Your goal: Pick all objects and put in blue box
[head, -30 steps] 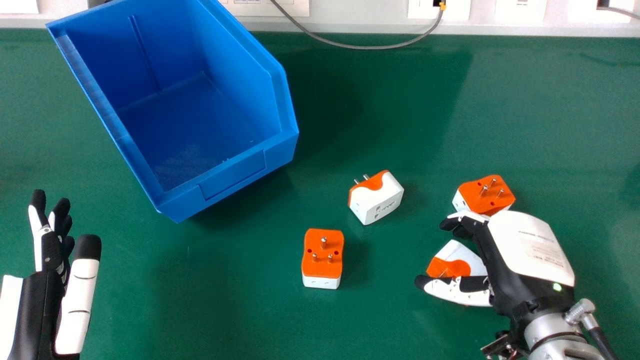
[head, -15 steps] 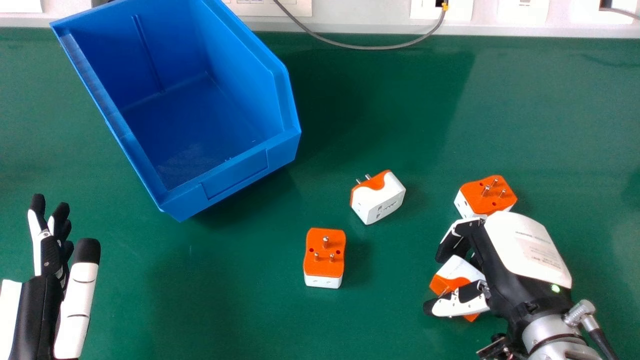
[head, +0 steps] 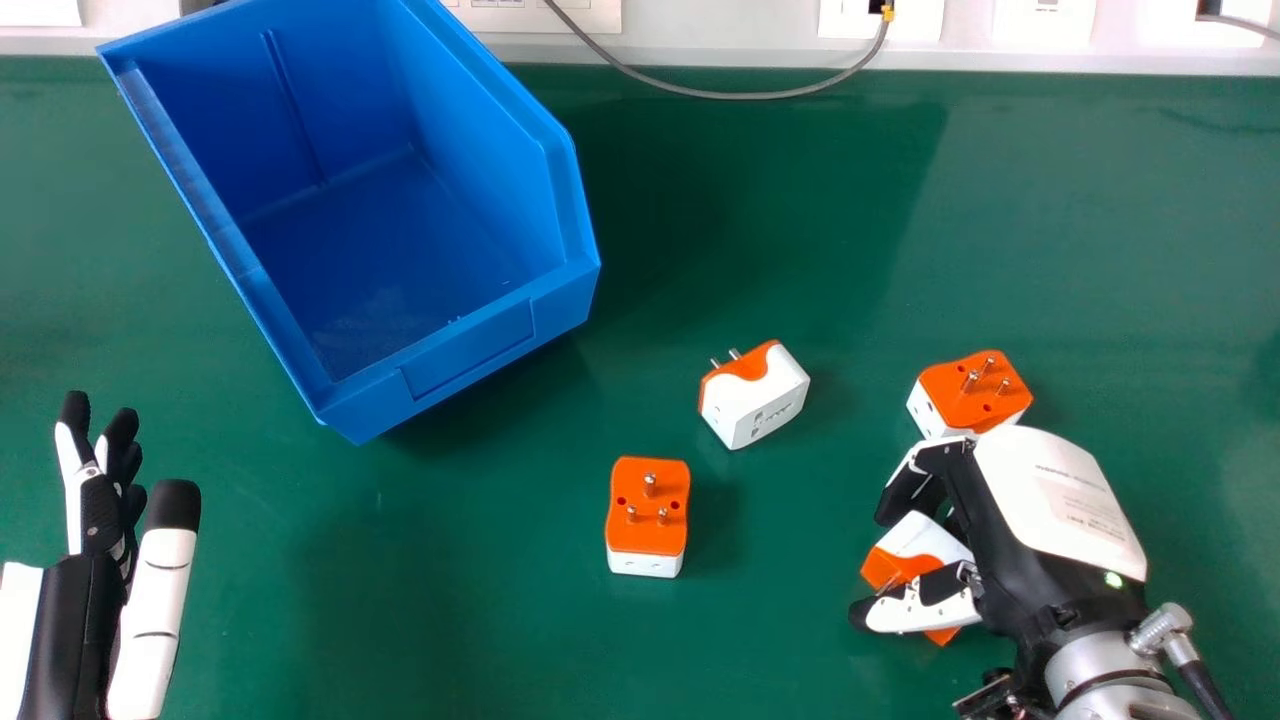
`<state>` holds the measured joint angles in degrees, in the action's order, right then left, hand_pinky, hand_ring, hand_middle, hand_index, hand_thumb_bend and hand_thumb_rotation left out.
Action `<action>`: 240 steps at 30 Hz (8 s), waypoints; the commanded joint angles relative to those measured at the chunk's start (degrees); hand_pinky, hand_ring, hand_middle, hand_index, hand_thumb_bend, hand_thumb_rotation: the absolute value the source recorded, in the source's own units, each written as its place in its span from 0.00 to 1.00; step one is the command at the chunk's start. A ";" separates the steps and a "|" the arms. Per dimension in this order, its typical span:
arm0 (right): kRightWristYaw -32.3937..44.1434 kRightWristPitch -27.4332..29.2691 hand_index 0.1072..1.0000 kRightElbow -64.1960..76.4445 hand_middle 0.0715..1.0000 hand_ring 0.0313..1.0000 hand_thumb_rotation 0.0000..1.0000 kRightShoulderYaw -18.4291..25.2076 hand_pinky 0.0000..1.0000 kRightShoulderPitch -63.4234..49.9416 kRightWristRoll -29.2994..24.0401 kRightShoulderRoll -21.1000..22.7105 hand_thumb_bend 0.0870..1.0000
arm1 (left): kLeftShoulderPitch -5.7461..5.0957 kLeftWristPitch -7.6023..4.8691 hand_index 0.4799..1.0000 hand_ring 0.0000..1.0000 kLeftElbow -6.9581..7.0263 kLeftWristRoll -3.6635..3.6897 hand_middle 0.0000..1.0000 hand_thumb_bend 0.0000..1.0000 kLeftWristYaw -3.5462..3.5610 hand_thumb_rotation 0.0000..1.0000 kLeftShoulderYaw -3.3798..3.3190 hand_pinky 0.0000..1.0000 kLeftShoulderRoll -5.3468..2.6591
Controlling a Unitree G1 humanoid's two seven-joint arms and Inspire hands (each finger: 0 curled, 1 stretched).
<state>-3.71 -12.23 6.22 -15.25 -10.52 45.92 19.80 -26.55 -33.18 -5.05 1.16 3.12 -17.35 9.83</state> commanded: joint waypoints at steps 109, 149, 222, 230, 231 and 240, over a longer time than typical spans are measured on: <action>-17.14 23.65 0.98 -75.07 0.98 0.96 0.83 -15.18 0.81 87.14 -8.02 -32.30 0.57 | -2.53 2.08 1.00 1.00 6.58 -0.76 1.00 0.77 -0.53 0.98 1.16 0.98 -2.78; -12.77 23.53 1.00 -10.89 1.00 0.99 0.90 -17.48 0.88 32.61 0.00 -9.51 0.45 | -0.82 2.30 1.00 0.99 5.45 -0.49 1.00 0.73 -0.34 0.96 0.79 0.99 -2.21; -9.14 20.52 0.96 -17.06 0.97 0.95 0.93 -17.61 0.88 20.41 8.08 1.18 0.49 | -1.33 2.40 1.00 1.00 6.10 -1.06 1.00 0.75 -0.69 0.97 -0.08 0.99 -1.59; -9.89 20.64 0.96 -19.56 0.98 0.95 0.93 -18.31 0.88 20.69 9.04 0.69 0.48 | -1.75 2.41 1.00 1.00 6.81 -0.95 1.00 0.75 -0.58 0.97 -0.06 0.99 -1.65; -9.77 20.60 0.96 -19.67 0.98 0.95 0.93 -18.40 0.88 20.64 9.09 0.68 0.48 | -1.78 2.34 1.00 1.00 6.79 -1.00 1.00 0.75 -0.62 0.97 -0.06 0.99 -1.68; -8.37 20.17 0.96 -20.41 0.97 0.95 0.94 -19.02 0.89 20.31 9.52 1.05 0.49 | -2.12 2.08 1.00 1.00 6.80 -0.95 1.00 0.75 -0.58 0.97 -0.10 0.99 -1.70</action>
<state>-12.12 8.04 -14.40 -34.13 9.85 54.93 20.73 -28.16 -30.54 0.53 -0.10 2.52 -17.06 7.69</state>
